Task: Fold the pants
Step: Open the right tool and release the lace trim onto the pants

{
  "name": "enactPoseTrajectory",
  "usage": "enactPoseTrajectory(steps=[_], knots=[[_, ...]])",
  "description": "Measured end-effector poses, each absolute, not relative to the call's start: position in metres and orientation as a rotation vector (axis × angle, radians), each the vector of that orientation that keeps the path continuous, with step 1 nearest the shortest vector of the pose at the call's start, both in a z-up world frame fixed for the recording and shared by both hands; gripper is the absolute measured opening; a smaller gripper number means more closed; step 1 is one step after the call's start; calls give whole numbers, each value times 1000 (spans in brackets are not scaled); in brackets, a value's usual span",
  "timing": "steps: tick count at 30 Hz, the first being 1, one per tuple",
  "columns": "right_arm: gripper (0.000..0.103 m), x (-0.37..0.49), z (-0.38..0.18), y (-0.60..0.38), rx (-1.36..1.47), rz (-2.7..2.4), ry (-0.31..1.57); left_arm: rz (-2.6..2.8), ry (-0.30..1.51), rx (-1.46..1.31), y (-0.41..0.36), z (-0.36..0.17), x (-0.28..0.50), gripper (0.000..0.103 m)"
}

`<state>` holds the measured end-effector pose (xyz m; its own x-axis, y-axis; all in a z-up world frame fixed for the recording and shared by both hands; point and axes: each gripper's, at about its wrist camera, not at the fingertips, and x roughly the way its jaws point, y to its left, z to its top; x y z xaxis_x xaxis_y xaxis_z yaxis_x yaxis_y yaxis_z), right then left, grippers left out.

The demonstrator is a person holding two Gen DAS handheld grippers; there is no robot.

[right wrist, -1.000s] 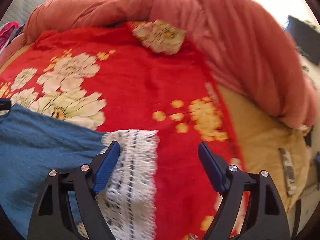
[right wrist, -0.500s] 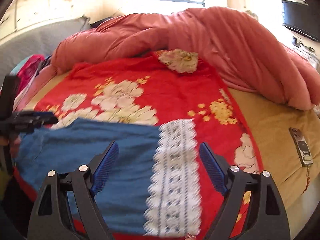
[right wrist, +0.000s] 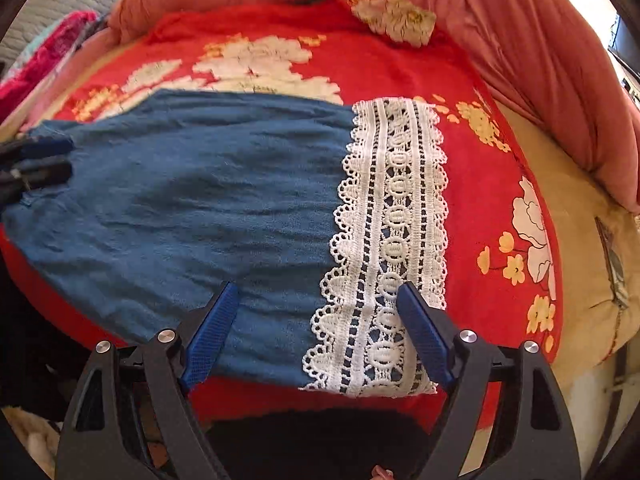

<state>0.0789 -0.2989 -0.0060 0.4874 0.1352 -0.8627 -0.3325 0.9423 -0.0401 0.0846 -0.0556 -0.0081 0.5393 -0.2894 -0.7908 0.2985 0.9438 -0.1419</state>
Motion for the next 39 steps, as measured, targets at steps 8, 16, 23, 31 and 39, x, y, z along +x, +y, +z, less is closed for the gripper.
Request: enactPoseTrajectory(steps=[8,16,23,31,39], knots=[[81,70,-9,-304,-208,278,1006,-275,978,75,-60,-37,77,81],[82,67,0,-309,-148,279,990,-322,956,30,-58,-24,76,89],[95,52,39,-323,3,266,886,-367,886,-2,-60,-5,69,93],[97,36,68,-356,116,189,807,-389,846,12,-68,5,63,93],[98,24,64,-384,166,150,789,-438,811,76,-100,24,63,93]])
